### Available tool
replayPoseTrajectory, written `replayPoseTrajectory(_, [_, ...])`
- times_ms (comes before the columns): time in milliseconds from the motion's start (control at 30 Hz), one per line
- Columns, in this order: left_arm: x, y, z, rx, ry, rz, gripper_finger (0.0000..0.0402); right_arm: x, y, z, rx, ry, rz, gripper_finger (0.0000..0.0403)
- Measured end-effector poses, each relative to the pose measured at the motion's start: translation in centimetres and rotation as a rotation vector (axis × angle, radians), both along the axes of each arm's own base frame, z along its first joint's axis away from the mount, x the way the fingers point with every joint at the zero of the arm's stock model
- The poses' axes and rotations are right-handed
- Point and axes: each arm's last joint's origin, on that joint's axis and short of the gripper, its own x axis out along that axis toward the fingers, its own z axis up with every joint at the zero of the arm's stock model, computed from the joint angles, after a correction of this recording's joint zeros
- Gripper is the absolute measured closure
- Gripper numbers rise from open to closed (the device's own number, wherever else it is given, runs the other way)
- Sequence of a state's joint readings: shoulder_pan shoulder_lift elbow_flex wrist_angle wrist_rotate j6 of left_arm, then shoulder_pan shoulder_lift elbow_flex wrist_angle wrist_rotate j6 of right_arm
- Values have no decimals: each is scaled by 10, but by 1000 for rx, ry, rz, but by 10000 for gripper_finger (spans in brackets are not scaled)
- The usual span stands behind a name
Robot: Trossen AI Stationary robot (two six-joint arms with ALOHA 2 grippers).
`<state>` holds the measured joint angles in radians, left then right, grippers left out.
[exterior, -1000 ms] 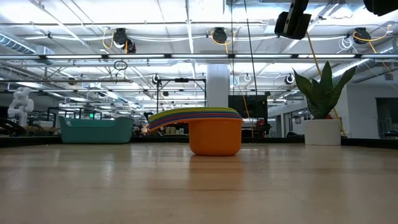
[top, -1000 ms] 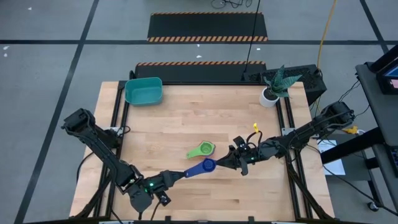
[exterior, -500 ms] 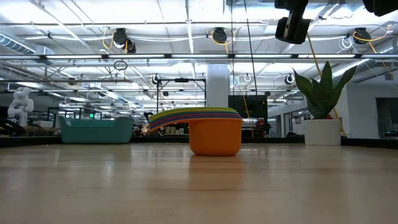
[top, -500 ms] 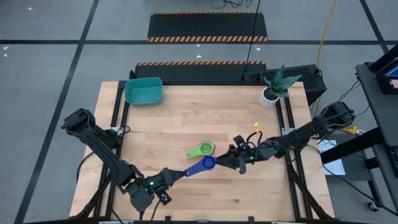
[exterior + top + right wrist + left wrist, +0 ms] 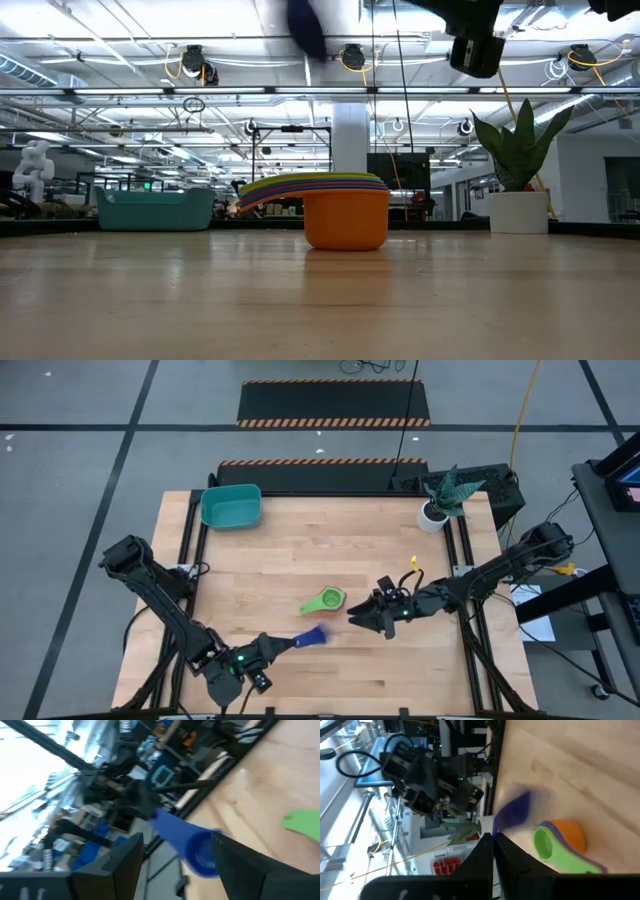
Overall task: Nest measuring cups in basket
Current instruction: Stack the dark blue measuring cup on top of the green measuring cup
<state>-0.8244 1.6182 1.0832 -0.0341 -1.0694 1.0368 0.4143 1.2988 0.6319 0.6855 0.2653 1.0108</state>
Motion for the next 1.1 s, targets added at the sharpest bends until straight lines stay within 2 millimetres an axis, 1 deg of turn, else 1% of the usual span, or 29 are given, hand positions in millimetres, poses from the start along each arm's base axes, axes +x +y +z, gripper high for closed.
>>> replayPoseTrajectory(167, [-4, -3, 0, -15, -16, 17, 400, -4, -3, -2, -31, 58, -30, 177])
replayPoseTrajectory(267, [-6, 1, -8, -26, -12, 32, 400, -6, -5, 0, -46, 64, -43, 177])
replayPoseTrajectory(433, [-6, 17, -33, -14, -15, 111, 400, -10, -7, 3, -77, 69, -52, 177])
replayPoseTrajectory(533, [-6, 25, -43, -14, -39, 130, 400, -12, -7, 6, -98, 59, -46, 177])
replayPoseTrajectory(700, [-3, 37, -53, 0, -91, 131, 400, -16, -7, 11, -142, 28, -38, 177])
replayPoseTrajectory(900, [1, 55, -62, 22, -127, 106, 400, -16, -8, 11, -167, 28, -61, 177])
replayPoseTrajectory(1000, [6, 67, -67, 8, -119, 66, 400, -16, -8, 11, -185, 27, -81, 177])
replayPoseTrajectory(1100, [10, 77, -70, 36, -101, 68, 400, -16, -8, 11, -190, 24, -85, 177])
